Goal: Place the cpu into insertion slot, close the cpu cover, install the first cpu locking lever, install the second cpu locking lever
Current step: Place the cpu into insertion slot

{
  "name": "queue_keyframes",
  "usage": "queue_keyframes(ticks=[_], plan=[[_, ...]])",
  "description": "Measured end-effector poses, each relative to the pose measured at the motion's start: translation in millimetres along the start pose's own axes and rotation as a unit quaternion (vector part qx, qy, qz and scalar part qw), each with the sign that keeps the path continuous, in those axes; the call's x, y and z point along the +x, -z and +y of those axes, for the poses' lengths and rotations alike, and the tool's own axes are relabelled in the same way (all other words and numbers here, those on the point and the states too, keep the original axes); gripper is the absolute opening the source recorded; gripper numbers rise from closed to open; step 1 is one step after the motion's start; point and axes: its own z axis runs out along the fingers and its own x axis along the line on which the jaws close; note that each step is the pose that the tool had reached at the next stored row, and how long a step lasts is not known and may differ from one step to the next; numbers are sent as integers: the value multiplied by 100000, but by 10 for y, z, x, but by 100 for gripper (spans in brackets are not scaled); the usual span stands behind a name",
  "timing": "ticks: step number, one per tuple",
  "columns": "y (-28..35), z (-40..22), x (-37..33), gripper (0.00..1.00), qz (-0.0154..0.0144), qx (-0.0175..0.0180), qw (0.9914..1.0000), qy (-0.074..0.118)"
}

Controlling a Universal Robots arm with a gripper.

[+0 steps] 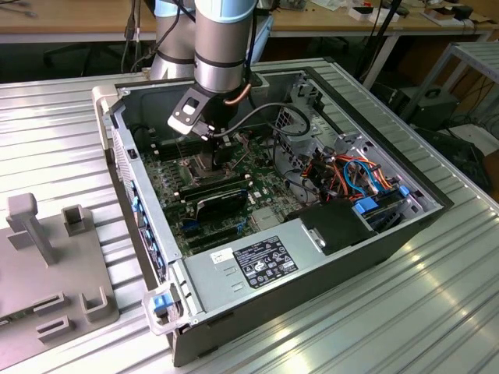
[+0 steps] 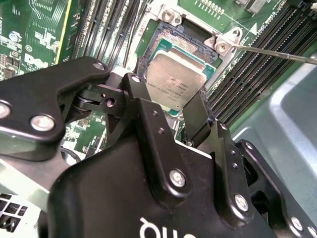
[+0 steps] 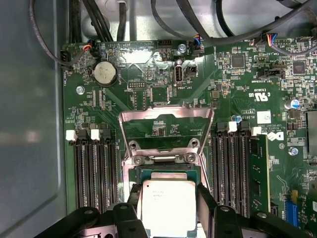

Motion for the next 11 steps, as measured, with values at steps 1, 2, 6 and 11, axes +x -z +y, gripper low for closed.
queue_keyframes(ticks=[1,2,6,11], plan=[[0,0,0,54,3,1,100000,-5],[-1,0,1,54,13,-16,100000,-8],[-1,0,1,54,13,-26,100000,-11],[-1,-1,0,54,0,-35,100000,-8]])
